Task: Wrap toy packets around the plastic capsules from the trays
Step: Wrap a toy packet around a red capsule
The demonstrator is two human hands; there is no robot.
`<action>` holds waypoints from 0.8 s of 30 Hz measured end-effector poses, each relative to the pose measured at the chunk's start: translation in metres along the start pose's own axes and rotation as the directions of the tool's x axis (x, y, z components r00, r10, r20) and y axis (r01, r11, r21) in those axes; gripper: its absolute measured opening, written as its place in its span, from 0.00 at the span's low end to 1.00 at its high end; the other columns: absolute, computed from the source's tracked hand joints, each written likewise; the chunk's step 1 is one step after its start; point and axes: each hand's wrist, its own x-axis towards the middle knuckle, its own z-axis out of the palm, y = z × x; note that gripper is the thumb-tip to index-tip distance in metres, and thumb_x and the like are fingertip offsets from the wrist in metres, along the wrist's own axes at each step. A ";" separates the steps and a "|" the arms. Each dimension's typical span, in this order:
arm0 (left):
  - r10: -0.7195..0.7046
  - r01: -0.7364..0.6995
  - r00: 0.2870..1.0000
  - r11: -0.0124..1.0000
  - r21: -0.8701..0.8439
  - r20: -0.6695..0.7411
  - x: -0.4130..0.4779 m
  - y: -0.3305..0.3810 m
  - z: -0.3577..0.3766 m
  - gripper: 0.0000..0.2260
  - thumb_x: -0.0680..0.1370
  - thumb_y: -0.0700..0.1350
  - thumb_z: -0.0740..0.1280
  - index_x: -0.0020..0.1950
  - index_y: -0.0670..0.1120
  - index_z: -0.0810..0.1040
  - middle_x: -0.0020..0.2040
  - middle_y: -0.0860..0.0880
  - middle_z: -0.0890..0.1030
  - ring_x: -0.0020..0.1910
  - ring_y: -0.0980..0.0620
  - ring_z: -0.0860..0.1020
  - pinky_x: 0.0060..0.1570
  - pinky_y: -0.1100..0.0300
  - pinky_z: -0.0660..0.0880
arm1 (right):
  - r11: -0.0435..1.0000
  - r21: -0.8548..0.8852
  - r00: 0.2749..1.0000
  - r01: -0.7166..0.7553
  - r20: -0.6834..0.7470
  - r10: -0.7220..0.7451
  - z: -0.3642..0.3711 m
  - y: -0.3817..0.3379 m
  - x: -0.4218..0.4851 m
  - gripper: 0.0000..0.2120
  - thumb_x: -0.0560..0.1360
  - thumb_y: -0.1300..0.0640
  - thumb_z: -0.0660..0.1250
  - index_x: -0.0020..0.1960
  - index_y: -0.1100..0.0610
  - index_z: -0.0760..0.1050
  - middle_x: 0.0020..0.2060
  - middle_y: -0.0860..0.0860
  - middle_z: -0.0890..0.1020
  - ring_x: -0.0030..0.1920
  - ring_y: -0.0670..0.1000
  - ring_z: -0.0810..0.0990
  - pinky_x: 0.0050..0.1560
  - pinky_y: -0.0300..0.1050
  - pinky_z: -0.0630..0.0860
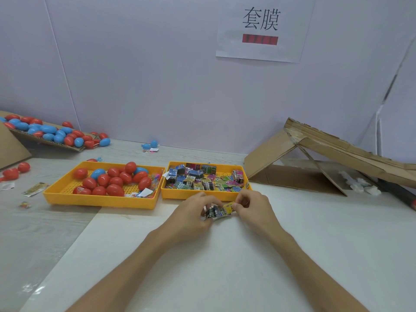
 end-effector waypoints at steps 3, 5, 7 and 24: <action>-0.005 0.005 1.000 1.000 -0.002 -0.002 0.001 0.000 0.000 0.19 0.76 0.40 0.71 0.63 0.58 0.78 0.53 0.57 0.74 0.47 0.59 0.73 0.51 0.60 0.75 | 1.000 -0.017 1.000 0.008 -0.007 -0.008 -0.001 0.000 0.001 0.12 0.75 0.61 0.71 0.36 0.51 0.73 0.34 0.48 0.78 0.35 0.44 0.74 0.33 0.32 0.65; -0.004 0.004 1.000 1.000 0.002 -0.001 0.001 0.000 0.000 0.19 0.76 0.40 0.71 0.63 0.59 0.78 0.53 0.56 0.75 0.47 0.59 0.73 0.51 0.59 0.75 | 1.000 -0.028 1.000 0.006 -0.004 -0.006 -0.001 0.000 0.001 0.13 0.76 0.61 0.71 0.36 0.51 0.72 0.33 0.47 0.77 0.35 0.44 0.73 0.33 0.32 0.64; -0.008 0.008 1.000 1.000 0.004 0.002 0.001 0.000 0.000 0.19 0.76 0.40 0.70 0.63 0.59 0.78 0.54 0.55 0.75 0.47 0.58 0.73 0.50 0.60 0.75 | 0.999 -0.054 1.000 0.000 -0.024 -0.002 -0.002 0.001 0.002 0.14 0.76 0.62 0.70 0.36 0.51 0.70 0.33 0.46 0.76 0.35 0.44 0.73 0.33 0.34 0.64; -0.021 -0.007 0.979 0.990 -0.138 -0.202 -0.002 0.001 -0.012 0.13 0.75 0.36 0.70 0.54 0.52 0.83 0.47 0.53 0.80 0.44 0.53 0.77 0.48 0.57 0.76 | 0.879 0.472 0.994 0.068 -0.105 -0.020 -0.022 0.002 0.005 0.08 0.73 0.69 0.72 0.39 0.61 0.75 0.34 0.55 0.85 0.34 0.53 0.85 0.42 0.54 0.83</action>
